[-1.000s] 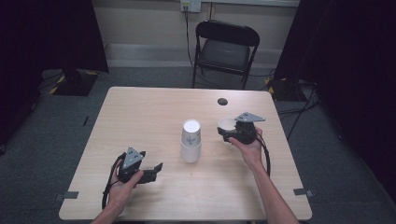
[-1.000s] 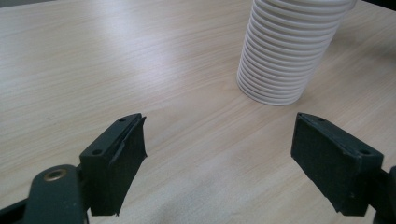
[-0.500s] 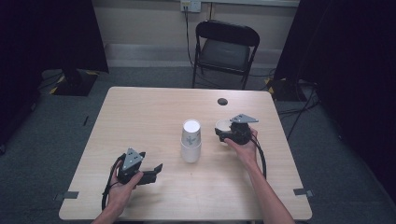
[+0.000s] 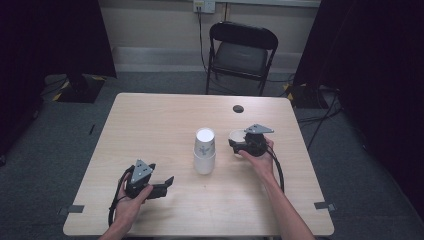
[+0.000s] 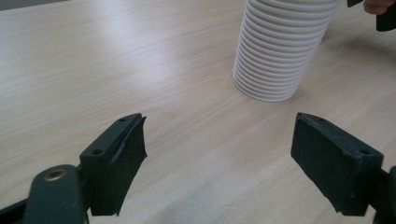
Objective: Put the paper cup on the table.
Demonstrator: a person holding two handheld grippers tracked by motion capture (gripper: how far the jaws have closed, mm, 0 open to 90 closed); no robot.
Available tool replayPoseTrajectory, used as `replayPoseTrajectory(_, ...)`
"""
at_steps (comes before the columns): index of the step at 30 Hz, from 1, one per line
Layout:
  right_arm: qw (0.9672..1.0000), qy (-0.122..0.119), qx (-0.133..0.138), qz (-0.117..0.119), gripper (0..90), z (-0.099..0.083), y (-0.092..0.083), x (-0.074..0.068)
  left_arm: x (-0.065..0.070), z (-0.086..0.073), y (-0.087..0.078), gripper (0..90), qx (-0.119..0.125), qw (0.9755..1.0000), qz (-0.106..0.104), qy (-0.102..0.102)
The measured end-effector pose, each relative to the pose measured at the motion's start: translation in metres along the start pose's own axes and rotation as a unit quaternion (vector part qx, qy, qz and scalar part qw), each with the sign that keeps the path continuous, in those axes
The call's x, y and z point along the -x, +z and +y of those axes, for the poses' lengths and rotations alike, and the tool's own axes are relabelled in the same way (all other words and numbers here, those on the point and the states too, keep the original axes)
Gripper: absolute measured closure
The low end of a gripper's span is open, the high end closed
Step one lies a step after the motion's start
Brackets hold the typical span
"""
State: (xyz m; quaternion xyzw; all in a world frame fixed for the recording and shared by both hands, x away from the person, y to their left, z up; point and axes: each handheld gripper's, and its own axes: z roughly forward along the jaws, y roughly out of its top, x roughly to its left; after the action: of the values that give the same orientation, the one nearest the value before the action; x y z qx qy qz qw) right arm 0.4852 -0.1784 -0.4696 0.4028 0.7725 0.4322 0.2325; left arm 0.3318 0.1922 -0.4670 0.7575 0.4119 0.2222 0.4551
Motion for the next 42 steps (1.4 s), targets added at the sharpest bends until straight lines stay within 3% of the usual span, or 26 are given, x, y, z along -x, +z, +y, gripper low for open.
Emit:
replayPoseTrajectory(13, 0.9998, -0.007, -0.014, 0.009, 26.4, -0.008, -0.013, 0.001, 0.001, 0.0, -0.001, 17.7, 0.001, 1.0, -0.001, -0.004)
replayPoseTrajectory(33, 0.9994, -0.005, -0.028, 0.018, 24.5, -0.013, -0.014, -0.001, -0.002, -0.001, -0.003, 16.7, -0.001, 0.9999, 0.001, -0.011)
replayPoseTrajectory(40, 0.9991, 0.0, -0.033, 0.026, 17.9, -0.015, -0.013, -0.003, -0.002, -0.001, -0.003, 17.1, -0.002, 1.0, 0.0, -0.009)
replayPoseTrajectory(42, 0.9988, 0.014, -0.034, 0.032, 14.8, -0.014, -0.013, -0.003, -0.002, -0.001, -0.003, 17.1, -0.004, 1.0, 0.0, -0.008)
